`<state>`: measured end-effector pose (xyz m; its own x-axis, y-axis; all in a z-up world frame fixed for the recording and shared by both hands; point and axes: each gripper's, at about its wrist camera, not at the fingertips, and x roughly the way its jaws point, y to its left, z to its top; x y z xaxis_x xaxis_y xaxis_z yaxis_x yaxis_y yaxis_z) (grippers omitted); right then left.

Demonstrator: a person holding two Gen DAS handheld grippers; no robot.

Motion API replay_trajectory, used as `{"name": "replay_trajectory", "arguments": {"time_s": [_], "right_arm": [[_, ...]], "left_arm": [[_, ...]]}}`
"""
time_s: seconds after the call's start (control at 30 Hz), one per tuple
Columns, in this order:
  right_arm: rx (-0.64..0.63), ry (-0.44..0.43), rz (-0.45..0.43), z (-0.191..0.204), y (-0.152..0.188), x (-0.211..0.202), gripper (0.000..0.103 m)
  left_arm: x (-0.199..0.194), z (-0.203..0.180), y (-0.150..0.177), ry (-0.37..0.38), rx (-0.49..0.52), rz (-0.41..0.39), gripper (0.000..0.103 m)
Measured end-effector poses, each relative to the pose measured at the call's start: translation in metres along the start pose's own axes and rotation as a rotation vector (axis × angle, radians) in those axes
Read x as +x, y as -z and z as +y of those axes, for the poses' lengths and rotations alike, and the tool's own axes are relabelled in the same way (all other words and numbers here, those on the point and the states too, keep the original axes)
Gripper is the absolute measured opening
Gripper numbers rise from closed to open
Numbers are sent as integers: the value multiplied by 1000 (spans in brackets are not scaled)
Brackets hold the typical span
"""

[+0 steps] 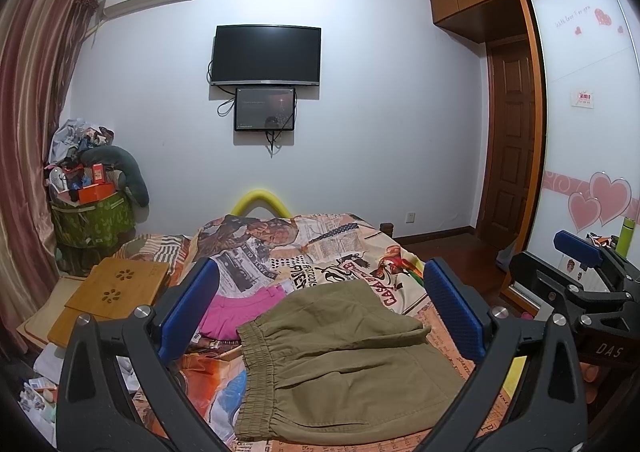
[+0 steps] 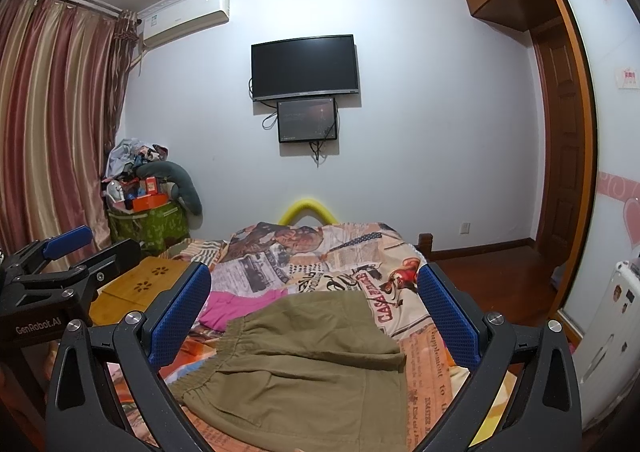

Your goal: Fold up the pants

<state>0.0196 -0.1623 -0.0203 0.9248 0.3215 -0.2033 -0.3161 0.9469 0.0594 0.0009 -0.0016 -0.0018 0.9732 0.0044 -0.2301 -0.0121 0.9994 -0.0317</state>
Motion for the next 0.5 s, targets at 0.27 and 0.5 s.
{"name": "replay_trajectory", "arguments": {"time_s": [0.27, 0.5], "right_arm": [[5, 1, 5, 0, 2, 1, 103], [19, 3, 20, -2, 4, 5, 103]], "left_arm": [[0, -1, 0, -1, 6, 1, 103], [2, -2, 0, -2, 5, 6, 103]]}}
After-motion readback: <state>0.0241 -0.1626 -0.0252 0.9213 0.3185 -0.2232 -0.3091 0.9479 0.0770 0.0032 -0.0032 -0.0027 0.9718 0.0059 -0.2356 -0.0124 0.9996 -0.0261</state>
